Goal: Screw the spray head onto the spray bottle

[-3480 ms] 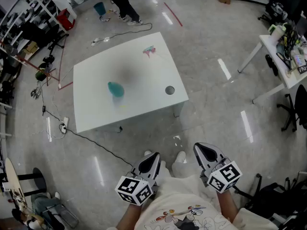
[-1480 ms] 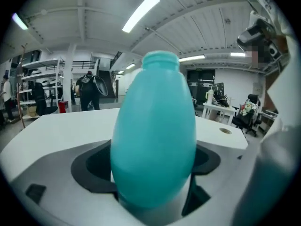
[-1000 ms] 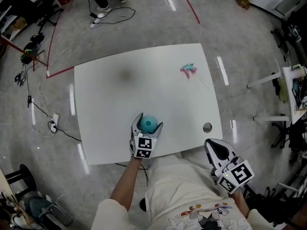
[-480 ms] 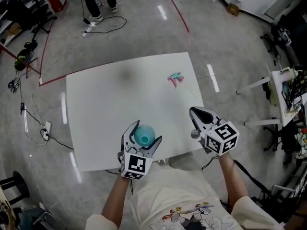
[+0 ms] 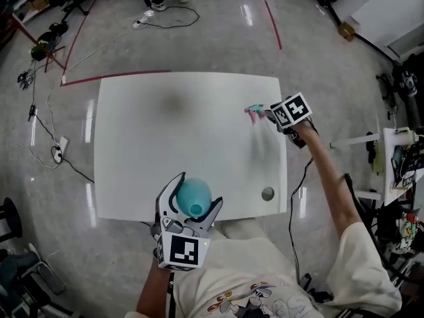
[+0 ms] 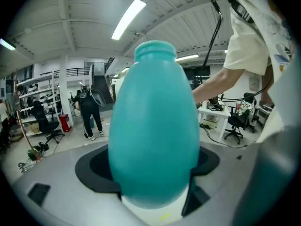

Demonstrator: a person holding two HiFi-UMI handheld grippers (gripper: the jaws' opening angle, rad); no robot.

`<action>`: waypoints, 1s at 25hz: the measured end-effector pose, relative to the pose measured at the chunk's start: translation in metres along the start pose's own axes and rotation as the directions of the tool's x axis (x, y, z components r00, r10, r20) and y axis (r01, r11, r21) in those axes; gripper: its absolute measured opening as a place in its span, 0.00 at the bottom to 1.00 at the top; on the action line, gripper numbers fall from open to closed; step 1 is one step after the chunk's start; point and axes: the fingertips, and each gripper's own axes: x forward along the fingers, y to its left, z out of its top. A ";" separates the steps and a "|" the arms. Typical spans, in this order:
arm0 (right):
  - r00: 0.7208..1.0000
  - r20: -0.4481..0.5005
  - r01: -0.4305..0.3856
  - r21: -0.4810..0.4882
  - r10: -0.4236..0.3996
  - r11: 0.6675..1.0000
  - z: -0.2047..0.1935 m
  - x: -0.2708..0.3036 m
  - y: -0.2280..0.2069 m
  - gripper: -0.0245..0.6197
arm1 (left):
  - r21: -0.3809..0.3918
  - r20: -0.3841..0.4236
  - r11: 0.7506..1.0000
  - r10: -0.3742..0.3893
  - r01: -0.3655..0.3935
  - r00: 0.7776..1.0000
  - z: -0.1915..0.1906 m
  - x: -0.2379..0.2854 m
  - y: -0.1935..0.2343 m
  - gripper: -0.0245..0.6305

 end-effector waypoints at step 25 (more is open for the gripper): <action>0.830 -0.535 -0.129 0.092 0.158 0.987 -0.018 0.095 -0.015 0.21 | -0.026 -0.062 0.999 0.029 -0.031 0.998 0.010 0.002 -0.001 0.69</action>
